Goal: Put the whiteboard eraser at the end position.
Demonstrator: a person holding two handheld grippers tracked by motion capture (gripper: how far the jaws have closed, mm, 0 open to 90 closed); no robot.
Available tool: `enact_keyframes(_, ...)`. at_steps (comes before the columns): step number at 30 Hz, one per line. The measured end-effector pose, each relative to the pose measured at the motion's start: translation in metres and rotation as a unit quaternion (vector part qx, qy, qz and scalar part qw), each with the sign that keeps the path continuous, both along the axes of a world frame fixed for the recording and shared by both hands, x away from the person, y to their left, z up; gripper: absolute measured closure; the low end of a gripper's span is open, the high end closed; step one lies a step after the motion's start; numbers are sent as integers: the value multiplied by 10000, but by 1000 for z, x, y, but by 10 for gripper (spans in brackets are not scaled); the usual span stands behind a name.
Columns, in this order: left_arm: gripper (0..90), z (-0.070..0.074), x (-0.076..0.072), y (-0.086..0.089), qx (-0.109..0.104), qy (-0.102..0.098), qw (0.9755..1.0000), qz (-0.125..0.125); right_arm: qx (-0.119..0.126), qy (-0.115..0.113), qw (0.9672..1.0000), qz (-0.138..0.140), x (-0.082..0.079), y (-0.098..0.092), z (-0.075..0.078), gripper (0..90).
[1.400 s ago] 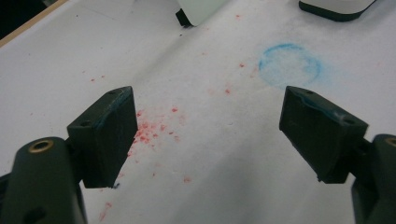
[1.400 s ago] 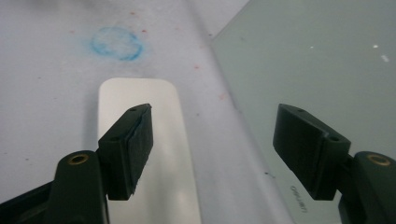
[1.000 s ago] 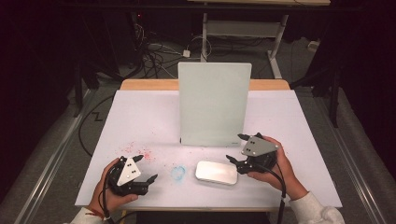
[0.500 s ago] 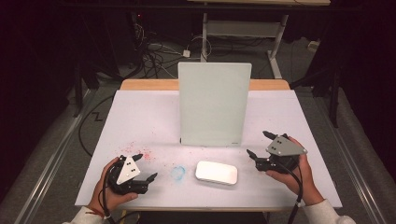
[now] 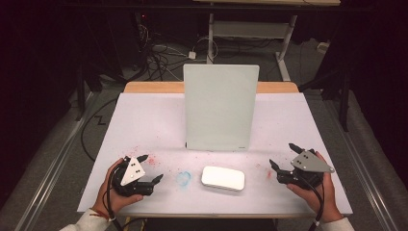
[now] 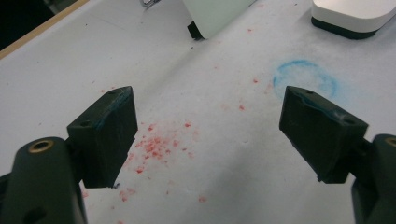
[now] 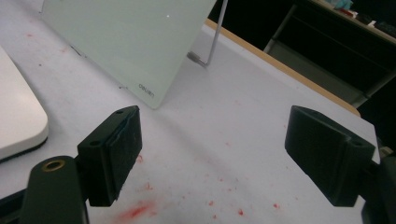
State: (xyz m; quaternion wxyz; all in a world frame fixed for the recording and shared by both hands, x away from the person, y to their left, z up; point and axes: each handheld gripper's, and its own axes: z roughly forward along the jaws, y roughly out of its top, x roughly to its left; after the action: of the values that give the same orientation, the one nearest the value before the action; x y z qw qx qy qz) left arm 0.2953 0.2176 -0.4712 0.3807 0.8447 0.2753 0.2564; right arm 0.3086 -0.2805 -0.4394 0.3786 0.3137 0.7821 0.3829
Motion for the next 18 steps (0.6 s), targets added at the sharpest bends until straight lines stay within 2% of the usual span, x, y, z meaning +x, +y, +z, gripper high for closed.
enact_keyframes(8,187,0,4,-1,6,-1,10000,44,-1,102,9999,-71,-11,-6,-17,186)
enact_keyframes(10,187,0,5,-1,2,-2,10000,44,-63,142,9999,-16,-12,-5,-20,186)
enact_keyframes(18,187,-1,4,-2,56,-8,10000,-11,12,89,9999,68,-16,-1,-19,186)
